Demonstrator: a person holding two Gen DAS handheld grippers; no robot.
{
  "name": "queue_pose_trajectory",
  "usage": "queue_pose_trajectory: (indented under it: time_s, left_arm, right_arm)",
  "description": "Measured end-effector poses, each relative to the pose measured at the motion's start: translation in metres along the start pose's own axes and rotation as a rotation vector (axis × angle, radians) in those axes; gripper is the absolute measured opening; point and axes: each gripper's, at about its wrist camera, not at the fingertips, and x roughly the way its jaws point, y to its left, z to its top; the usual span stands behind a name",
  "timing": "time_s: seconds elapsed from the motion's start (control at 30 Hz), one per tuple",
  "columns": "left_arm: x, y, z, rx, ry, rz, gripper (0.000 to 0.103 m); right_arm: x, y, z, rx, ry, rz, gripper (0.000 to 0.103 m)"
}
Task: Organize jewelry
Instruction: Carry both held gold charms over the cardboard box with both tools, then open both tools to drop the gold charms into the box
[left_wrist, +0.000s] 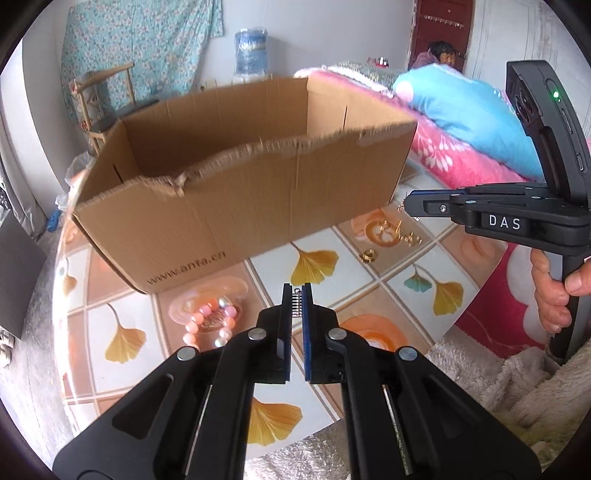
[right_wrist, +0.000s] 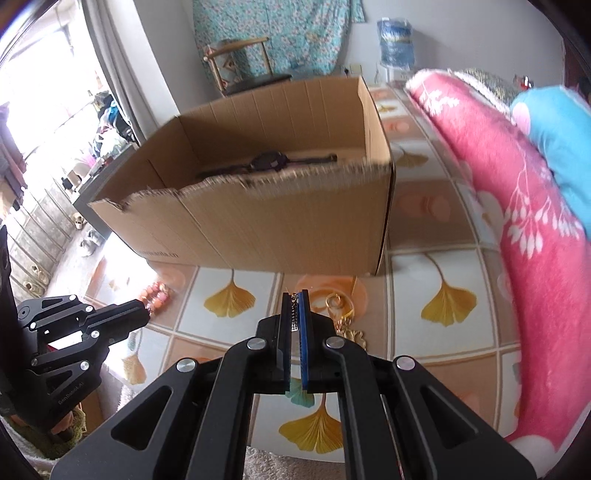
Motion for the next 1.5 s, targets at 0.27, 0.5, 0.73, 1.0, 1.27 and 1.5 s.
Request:
queue_pose_trajectory:
  time_s: [0.27,0.5,0.73,1.0,1.27,1.5]
  left_arm:
    - [-0.038,0.006,0.029,0.012,-0.112,0.008,0.004]
    - [-0.06,0.015,0.076,0.037,-0.217,-0.018,0.004]
    - [-0.026,0.042,0.131,0.005,-0.16,-0.079,0.004]
    - [0.049,0.079,0.16,-0.136,0.043,-0.214,0.004]
    - [0.101,0.096,0.167,-0.244,0.178,-0.288,0.004]
    - [0.116,0.103,0.167,-0.295,0.222,-0.294,0.013]
  right_arm:
    - [-0.033,0.017,0.027,-0.084,-0.11,0.044,0.004]
    - [-0.052,0.033,0.077,-0.158,-0.208,0.159,0.004]
    - [-0.021,0.034,0.137,-0.16,-0.124,0.293,0.004]
    - [0.061,0.017,0.177,-0.088,0.147,0.34,0.004]
    - [0.105,0.009,0.182,-0.045,0.279,0.323,0.004]
    - [0.109,0.002,0.185,-0.03,0.279,0.293,0.005]
